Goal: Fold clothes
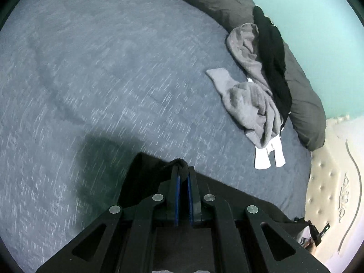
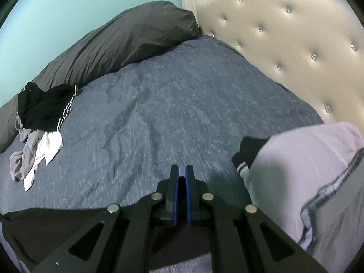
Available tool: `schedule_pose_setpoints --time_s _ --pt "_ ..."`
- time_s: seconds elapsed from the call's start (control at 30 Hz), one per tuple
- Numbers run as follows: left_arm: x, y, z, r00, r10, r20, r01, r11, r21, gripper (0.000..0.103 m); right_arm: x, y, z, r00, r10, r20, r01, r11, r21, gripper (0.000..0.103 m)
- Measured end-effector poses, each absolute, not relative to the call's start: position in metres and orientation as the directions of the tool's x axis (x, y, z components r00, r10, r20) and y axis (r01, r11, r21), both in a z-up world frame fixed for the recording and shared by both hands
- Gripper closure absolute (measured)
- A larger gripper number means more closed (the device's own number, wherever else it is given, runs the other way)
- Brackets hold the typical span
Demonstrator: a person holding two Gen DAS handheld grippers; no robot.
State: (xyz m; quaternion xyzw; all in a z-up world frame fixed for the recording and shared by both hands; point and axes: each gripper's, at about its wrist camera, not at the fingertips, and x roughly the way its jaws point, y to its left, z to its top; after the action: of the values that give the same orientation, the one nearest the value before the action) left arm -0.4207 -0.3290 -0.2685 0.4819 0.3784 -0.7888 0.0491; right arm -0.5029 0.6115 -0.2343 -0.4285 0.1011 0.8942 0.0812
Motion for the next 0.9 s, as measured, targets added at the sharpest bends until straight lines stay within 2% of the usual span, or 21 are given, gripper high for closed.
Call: schedule_pose_setpoints --time_s 0.07,0.1,0.23,0.37,0.47,0.53,0.6,0.63,0.67,0.73,0.8,0.9 --pt "-0.422 -0.332 -0.269 -0.536 0.283 -0.796 0.441 -0.710 -0.549 0.097 -0.507 0.615 -0.236 -0.622 0.066 -0.780 -0.244 -0.963 0.112 0.098" --pt "-0.422 -0.334 -0.271 -0.535 0.278 -0.798 0.443 -0.712 -0.546 0.097 -0.508 0.617 -0.238 -0.624 0.080 -0.778 -0.253 -0.962 0.104 0.103" --pt "-0.422 -0.336 -0.289 -0.521 0.263 -0.812 0.459 -0.716 -0.526 0.097 -0.509 0.625 -0.256 -0.591 0.130 -0.796 -0.303 -0.950 0.070 0.103" --pt "-0.426 -0.330 -0.312 -0.506 0.268 -0.820 0.458 -0.721 -0.519 0.095 -0.510 0.612 -0.282 -0.567 0.068 -0.821 -0.233 -0.969 0.081 0.103" --pt "-0.424 -0.330 -0.314 -0.525 0.263 -0.809 0.452 -0.720 -0.527 0.086 -0.507 0.606 -0.296 -0.552 0.016 -0.834 -0.201 -0.973 0.114 0.103" --pt "-0.421 -0.332 -0.313 -0.534 0.270 -0.801 0.448 -0.713 -0.539 0.075 -0.501 0.607 -0.300 -0.567 0.004 -0.824 -0.203 -0.970 0.135 0.102" --pt "-0.414 -0.337 -0.309 -0.539 0.265 -0.800 0.452 -0.711 -0.540 0.058 -0.495 0.608 -0.304 -0.582 -0.008 -0.813 -0.205 -0.966 0.157 0.099" --pt "-0.409 -0.341 -0.308 -0.543 0.261 -0.798 0.456 -0.706 -0.541 0.054 -0.492 0.609 -0.306 -0.590 -0.014 -0.808 -0.206 -0.964 0.167 0.098" --pt "-0.404 -0.344 -0.307 -0.548 0.257 -0.796 0.461 -0.701 -0.544 0.050 -0.489 0.609 -0.308 -0.597 -0.020 -0.802 -0.206 -0.962 0.178 0.096" --pt "-0.394 -0.350 -0.303 -0.565 0.249 -0.786 0.460 -0.696 -0.552 0.050 -0.482 0.610 -0.312 -0.612 -0.032 -0.790 -0.207 -0.958 0.199 0.086" --pt "-0.383 -0.357 -0.300 -0.582 0.249 -0.774 0.465 -0.680 -0.568 0.046 -0.476 0.611 -0.315 -0.627 -0.043 -0.778 -0.208 -0.953 0.220 0.057" --pt "-0.370 -0.358 -0.297 -0.578 0.240 -0.780 0.462 -0.691 -0.555 0.044 -0.464 0.609 -0.318 -0.645 -0.055 -0.762 -0.197 -0.952 0.236 0.056"
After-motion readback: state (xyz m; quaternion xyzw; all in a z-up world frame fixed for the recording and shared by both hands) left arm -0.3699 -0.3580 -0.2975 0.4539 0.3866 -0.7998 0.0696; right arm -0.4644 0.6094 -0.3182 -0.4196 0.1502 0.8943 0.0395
